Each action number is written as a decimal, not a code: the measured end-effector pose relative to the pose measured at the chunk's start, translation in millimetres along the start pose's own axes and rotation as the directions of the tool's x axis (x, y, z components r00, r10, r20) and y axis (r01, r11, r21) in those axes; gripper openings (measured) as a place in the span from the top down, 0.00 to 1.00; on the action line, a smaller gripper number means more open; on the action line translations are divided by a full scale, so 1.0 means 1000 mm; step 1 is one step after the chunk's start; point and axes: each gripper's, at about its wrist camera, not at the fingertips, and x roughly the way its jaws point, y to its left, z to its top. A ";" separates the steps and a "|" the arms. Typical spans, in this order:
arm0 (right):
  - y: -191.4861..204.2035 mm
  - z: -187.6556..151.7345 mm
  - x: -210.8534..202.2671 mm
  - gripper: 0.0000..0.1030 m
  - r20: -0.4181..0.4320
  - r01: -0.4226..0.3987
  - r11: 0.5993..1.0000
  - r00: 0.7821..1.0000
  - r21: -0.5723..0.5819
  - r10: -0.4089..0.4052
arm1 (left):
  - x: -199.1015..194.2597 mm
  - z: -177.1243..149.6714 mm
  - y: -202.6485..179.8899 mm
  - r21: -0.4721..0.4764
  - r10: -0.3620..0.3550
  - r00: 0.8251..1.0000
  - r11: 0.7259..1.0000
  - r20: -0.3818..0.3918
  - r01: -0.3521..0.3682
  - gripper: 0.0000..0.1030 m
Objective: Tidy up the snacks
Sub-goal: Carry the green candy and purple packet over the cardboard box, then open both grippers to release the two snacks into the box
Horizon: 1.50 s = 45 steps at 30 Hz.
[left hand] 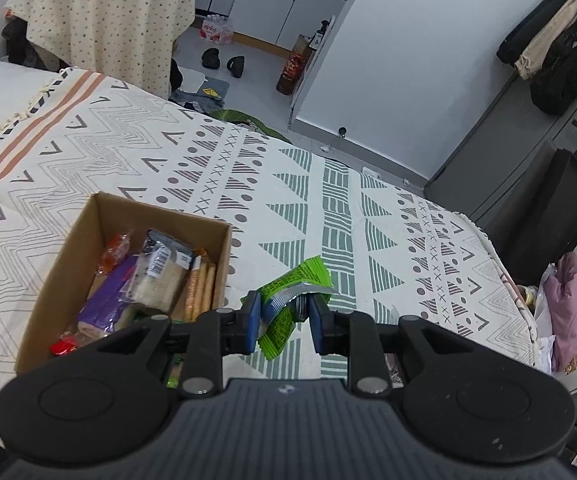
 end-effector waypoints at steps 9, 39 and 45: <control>0.028 -0.013 0.002 0.71 -0.014 -0.048 0.998 0.999 -0.030 0.047 | -0.018 -0.001 0.028 -0.042 0.019 1.000 0.999 0.004 -0.019 0.76; 0.107 -0.045 0.030 0.67 -0.143 -0.158 0.982 0.979 -0.104 0.142 | -0.039 0.017 0.107 -0.183 0.118 0.991 0.975 -0.066 -0.128 0.24; 0.104 -0.044 0.021 0.52 -0.117 -0.141 0.986 0.984 -0.085 0.131 | -0.043 0.018 0.110 -0.166 0.102 0.991 0.979 -0.086 -0.115 0.21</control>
